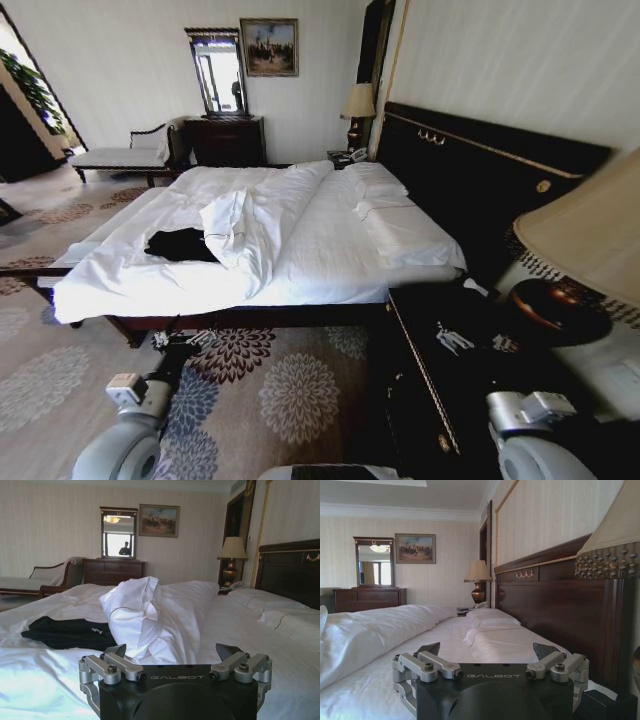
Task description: Fold the clothes on the bed.
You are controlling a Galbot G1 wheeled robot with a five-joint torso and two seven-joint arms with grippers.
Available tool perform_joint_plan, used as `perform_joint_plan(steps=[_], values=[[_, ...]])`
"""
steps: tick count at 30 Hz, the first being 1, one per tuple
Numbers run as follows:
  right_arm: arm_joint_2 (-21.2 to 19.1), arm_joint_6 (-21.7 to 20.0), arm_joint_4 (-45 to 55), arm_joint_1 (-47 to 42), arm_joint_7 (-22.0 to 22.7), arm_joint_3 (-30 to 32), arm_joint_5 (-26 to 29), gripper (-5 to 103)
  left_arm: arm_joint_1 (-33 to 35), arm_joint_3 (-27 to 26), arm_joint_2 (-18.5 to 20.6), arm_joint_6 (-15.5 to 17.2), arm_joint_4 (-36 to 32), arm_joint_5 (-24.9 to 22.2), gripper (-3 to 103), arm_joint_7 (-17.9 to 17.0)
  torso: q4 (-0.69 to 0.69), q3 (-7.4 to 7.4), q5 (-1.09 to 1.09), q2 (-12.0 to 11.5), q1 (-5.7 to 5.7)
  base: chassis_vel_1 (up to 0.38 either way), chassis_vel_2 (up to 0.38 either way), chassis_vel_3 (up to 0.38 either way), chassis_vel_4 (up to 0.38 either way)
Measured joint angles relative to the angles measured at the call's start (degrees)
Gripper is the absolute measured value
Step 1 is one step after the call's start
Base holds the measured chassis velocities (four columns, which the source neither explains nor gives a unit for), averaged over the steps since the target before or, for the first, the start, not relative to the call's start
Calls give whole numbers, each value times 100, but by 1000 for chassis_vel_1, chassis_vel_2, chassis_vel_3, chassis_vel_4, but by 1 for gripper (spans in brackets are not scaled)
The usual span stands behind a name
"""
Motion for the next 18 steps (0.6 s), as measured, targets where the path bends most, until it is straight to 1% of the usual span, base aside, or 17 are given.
perform_joint_plan(steps=[18], values=[[104,70,-35,-23,57,-44,-160,100,66,64,-78,-15,-28,90,100,8,0,0,0,0,0,-135,141,135,-142]])
